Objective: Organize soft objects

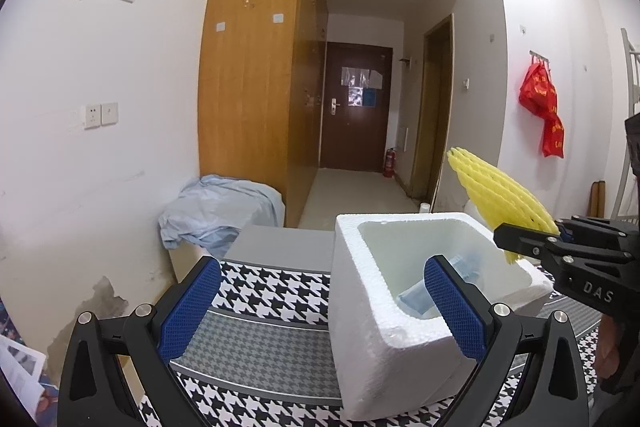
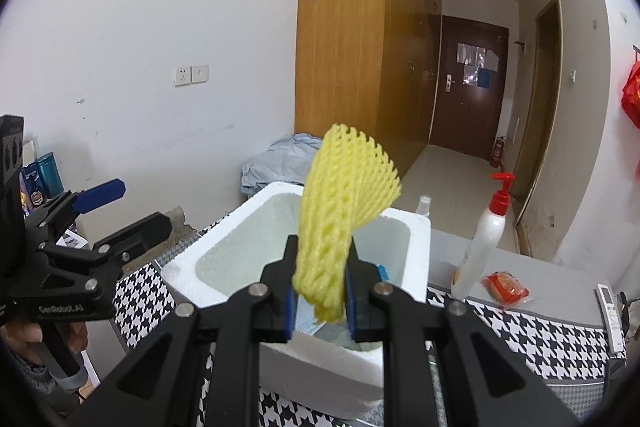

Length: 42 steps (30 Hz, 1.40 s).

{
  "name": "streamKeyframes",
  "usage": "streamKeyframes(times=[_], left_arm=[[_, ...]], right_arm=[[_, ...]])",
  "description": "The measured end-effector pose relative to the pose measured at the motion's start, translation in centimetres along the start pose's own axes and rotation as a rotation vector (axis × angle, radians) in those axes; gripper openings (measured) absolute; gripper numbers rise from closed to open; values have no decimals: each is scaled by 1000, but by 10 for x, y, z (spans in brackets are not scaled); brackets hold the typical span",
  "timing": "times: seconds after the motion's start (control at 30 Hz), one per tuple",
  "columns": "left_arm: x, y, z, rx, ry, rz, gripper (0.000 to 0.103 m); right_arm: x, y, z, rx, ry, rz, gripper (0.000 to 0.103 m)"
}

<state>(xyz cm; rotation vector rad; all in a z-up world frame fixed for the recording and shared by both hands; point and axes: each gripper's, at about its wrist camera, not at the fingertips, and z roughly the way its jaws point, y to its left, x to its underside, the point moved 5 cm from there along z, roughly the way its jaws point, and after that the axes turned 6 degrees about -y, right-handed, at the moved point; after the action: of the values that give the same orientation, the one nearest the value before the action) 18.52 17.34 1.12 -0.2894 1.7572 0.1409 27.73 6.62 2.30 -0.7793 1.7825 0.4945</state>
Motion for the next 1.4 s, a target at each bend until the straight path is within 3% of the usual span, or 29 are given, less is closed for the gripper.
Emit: streamKeyframes(times=[0.53, 0.63, 0.7, 0.8, 0.9, 1.4], left_arm=[[1, 13, -16, -28, -12, -15, 102], [3, 12, -16, -26, -10, -12, 102], [1, 13, -16, -24, -12, -12, 102], [1, 14, -17, -25, -12, -7, 102], [2, 14, -19, -28, -11, -10, 102], [-2, -9, -25, 7, -14, -1, 102]], right_arm=[[2, 0, 22, -32, 45, 6, 25], [1, -1, 25, -36, 42, 12, 48], [0, -2, 24, -36, 33, 14, 71], [0, -1, 20, -39, 24, 8, 86], [0, 1, 18, -45, 19, 3, 91], [1, -10, -17, -15, -19, 26, 96]])
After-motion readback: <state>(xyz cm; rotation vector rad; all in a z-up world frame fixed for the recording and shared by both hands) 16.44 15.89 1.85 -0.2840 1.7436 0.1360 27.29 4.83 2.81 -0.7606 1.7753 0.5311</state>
